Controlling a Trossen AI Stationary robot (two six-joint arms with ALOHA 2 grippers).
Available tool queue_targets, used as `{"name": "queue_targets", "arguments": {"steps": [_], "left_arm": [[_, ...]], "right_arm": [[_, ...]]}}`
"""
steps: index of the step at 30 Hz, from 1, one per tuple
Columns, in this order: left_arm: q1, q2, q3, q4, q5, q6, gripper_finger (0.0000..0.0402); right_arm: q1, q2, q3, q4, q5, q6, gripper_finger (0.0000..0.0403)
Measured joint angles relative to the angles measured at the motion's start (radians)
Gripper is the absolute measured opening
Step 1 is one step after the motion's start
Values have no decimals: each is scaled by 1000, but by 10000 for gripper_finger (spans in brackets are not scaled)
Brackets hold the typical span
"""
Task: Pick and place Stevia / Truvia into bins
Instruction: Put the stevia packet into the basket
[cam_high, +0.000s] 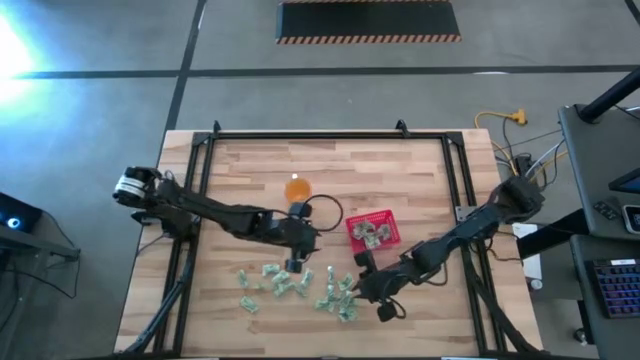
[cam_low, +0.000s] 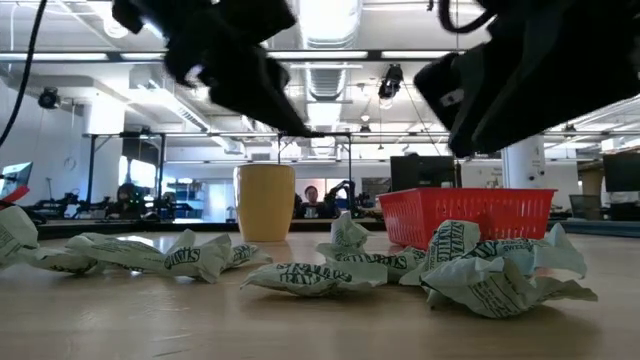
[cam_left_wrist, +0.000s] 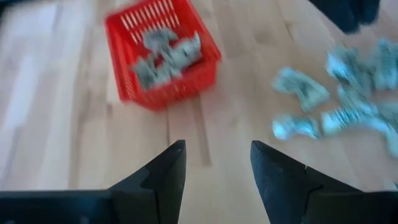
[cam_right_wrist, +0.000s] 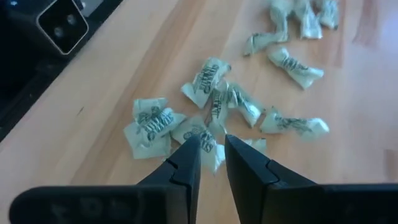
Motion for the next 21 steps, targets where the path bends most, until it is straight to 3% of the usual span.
{"name": "queue_targets", "arguments": {"steps": [11,21], "left_arm": [[-68,-115,-145,5,-36,-109,164],[-69,-190,-174,-2,-106,-128,164]], "right_arm": [[-27,26,-1,4,-8,59,117],[-33,105,-2,75,-112,61,155]]}}
